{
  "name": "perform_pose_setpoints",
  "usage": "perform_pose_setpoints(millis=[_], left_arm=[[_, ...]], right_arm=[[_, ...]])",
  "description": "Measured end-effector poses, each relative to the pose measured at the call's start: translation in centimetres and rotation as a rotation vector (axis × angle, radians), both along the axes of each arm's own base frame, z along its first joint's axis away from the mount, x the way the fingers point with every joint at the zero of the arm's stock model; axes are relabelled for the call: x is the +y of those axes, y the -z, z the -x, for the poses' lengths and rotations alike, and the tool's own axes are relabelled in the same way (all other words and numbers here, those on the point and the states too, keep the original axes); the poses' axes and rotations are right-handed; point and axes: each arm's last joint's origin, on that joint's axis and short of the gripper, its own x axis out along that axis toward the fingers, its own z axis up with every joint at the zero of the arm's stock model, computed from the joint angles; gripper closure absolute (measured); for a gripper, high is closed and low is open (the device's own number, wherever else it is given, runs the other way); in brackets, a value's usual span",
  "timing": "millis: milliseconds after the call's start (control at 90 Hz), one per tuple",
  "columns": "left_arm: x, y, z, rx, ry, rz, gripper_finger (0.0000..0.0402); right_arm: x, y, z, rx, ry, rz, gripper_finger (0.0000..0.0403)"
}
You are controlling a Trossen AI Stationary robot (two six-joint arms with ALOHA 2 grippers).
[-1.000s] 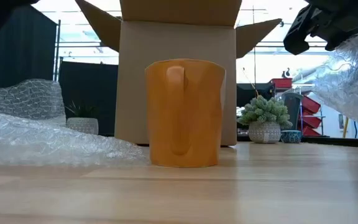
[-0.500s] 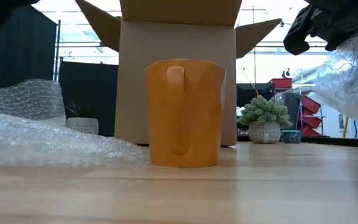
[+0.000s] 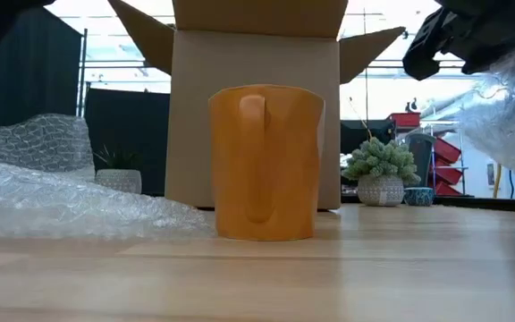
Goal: Wrap mug
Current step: Wrap the pink mug with the transparent bubble wrap
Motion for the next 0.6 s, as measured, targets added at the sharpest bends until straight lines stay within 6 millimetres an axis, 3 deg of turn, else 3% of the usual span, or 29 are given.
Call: perform_pose_setpoints(millis=[67,167,222,456,522,600], left_arm=[[0.16,0.00,-0.05,-0.001,-0.009,-0.002,0.0248],[0.01,-0.08,-0.05,-0.009,-0.002,0.002,0.0248],[-0.09,-0.07,-0.02,-0.006,0.012,0.003,0.0248],[-0.26,-0.05,0.01,-0.005,0.037,0.006,0.0247],[-0.26,-0.06,0.00,-0.006,0.037,0.006,0.0247],[-0.20,-0.06,-0.02,-0.006,0.036,0.006,0.0247]], right_arm=[[-0.14,0.05,0.17,-0.006,0.011,0.021,0.0371],[0.16,-0.34,0.20,-0.019,-0.017,0.028,0.0369],[0.32,-0.58,0.08,-0.034,-0.032,0.022,0.0341],[0.67,-0.89,-0.19,-0.053,-0.047,0.006,0.0161],[0.63,-0.90,-0.17,-0.049,-0.030,0.006,0.0147],[0.63,-0.92,-0.17,-0.045,-0.012,0.000,0.0173]])
